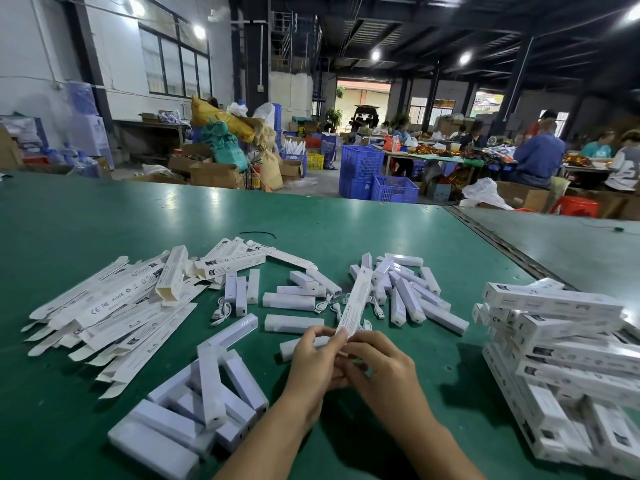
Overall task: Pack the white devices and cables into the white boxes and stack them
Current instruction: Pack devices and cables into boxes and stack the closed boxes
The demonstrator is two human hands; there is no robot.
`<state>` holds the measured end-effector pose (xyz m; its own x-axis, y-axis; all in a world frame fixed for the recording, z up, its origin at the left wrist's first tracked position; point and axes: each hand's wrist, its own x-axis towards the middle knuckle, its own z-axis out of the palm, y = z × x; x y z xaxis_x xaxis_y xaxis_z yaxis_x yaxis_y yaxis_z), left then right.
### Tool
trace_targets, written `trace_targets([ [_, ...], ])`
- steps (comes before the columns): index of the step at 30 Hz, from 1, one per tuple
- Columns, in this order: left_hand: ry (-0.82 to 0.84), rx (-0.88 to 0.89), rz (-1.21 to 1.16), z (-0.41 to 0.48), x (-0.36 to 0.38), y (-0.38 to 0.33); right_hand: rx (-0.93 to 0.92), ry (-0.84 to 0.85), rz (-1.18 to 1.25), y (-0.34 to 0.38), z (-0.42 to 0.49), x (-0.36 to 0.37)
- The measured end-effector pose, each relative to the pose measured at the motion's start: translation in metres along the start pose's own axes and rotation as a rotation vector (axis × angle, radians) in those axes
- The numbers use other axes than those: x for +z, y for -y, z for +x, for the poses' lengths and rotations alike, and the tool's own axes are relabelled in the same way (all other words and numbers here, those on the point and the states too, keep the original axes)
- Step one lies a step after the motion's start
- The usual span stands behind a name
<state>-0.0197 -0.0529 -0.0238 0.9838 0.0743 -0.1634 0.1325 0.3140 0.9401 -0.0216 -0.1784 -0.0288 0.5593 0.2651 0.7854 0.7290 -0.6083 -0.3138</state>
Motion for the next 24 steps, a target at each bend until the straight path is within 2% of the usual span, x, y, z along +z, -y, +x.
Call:
trace_targets([
  [8, 0.016, -0.121, -0.068, 0.002, -0.002, -0.007, -0.053, 0.001, 0.005, -0.001, 0.000, -0.003],
  [16, 0.007, -0.029, -0.042, -0.001, -0.002, -0.007, -0.025, -0.056, 0.034, -0.005, -0.003, 0.000],
  [21, 0.078, -0.005, 0.081, -0.002, -0.006, -0.005, 0.147, -0.089, 0.129, -0.011, -0.003, -0.003],
  [24, 0.097, 0.018, 0.098, -0.002, -0.006, -0.005, 0.128, -0.071, 0.127, -0.010, -0.003, -0.002],
])
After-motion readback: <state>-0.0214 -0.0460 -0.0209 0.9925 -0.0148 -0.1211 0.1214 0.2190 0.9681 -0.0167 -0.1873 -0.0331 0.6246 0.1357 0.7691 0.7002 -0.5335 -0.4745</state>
